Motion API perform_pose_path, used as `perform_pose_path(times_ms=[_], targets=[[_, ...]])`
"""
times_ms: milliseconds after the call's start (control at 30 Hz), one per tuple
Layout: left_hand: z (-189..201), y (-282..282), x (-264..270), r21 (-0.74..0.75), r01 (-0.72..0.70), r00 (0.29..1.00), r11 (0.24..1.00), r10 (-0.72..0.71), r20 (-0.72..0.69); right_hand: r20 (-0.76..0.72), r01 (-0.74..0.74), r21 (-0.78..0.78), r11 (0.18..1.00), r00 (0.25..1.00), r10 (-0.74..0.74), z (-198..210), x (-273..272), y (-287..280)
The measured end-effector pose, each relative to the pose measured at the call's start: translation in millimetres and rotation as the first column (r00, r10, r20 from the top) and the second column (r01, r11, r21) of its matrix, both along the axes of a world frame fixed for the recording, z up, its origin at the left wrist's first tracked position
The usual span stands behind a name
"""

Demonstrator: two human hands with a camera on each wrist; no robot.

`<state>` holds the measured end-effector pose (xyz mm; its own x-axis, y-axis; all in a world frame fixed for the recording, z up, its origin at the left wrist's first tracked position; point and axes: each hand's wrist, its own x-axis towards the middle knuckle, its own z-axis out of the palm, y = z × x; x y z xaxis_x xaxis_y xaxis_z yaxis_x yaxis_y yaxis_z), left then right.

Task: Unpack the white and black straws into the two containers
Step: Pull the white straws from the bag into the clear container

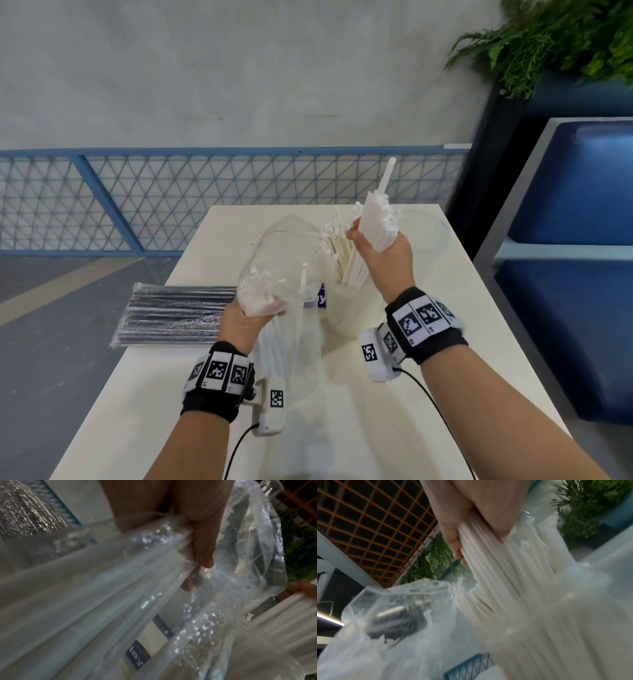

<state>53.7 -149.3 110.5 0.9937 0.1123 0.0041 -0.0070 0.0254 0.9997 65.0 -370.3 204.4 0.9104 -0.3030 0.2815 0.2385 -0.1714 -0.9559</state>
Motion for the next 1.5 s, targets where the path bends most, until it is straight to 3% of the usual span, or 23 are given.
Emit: perform_pose_path(times_ms=[200, 300, 400, 467, 633, 767, 867, 933, 1000, 1067, 1133, 1200, 1333, 1400, 1500], targets=[[-1, 2, -3, -0.039, 0.025, 0.999, 0.999, -0.024, 0.031, -0.075, 0.043, -0.012, 0.999, 0.996, -0.043, -3, 5, 2], [0, 1, -4, -0.048, 0.045, 0.998, 0.998, -0.043, 0.054, 0.098, 0.168, 0.034, 0.985, 0.98, -0.171, 16, 3, -3], [-2, 1, -4, -0.05, 0.05, 0.997, 0.997, -0.047, 0.053, 0.255, 0.146, -0.052, 0.988, 0.959, -0.128, 30, 5, -5], [-3, 1, -3, -0.04, 0.059, 0.997, 0.997, -0.056, 0.056, 0.207, 0.103, -0.146, 0.984, 0.976, -0.072, 26, 11, -3], [-4, 1, -3, -0.009, 0.063, 0.996, 0.998, -0.062, 0.057, 0.025, 0.057, -0.21, 0.976, 0.998, -0.053, 1, 29, -5], [-8, 3, 0, 0.0, 0.043, 0.998, 0.999, -0.043, 0.035, -0.056, -0.02, -0.377, 0.926, 0.998, -0.001, -9, 33, -3], [-8, 4, 0, -0.003, 0.052, 0.998, 0.999, -0.052, 0.03, -0.073, -0.019, -0.402, 0.915, 0.997, -0.011, -8, 34, -4], [-6, 5, -1, -0.02, 0.051, 0.998, 0.999, -0.05, 0.033, 0.067, 0.089, -0.397, 0.913, 0.995, -0.068, -5, 25, -2], [-8, 7, -1, -0.013, 0.033, 0.999, 0.999, -0.032, 0.04, 0.361, 0.29, -0.358, 0.887, 0.919, -0.155, 0, 7, 6], [-8, 6, -3, 0.0, 0.021, 0.999, 1.0, -0.021, 0.05, 0.488, 0.299, -0.345, 0.89, 0.867, -0.102, -3, -13, 18], [-7, 4, -5, 0.01, 0.016, 0.998, 1.0, -0.017, 0.055, 0.395, 0.113, -0.434, 0.894, 0.916, 0.076, -13, -26, 27], [-5, 2, -6, 0.012, 0.004, 0.999, 1.0, -0.005, 0.049, 0.191, -0.074, -0.518, 0.852, 0.961, 0.199, -27, -29, 33], [-4, -2, -8, 0.04, 0.057, 0.998, 0.998, -0.058, 0.023, -0.129, -0.276, -0.581, 0.766, 0.96, 0.248, -43, -26, 36], [-1, -3, -11, 0.078, 0.08, 0.997, 0.994, -0.081, 0.015, -0.186, -0.343, -0.6, 0.723, 0.938, 0.291, -44, -26, 37], [1, -4, -14, 0.159, 0.155, 0.987, 0.975, -0.16, 0.018, -0.133, -0.353, -0.689, 0.633, 0.92, 0.368, -46, -33, 46]])
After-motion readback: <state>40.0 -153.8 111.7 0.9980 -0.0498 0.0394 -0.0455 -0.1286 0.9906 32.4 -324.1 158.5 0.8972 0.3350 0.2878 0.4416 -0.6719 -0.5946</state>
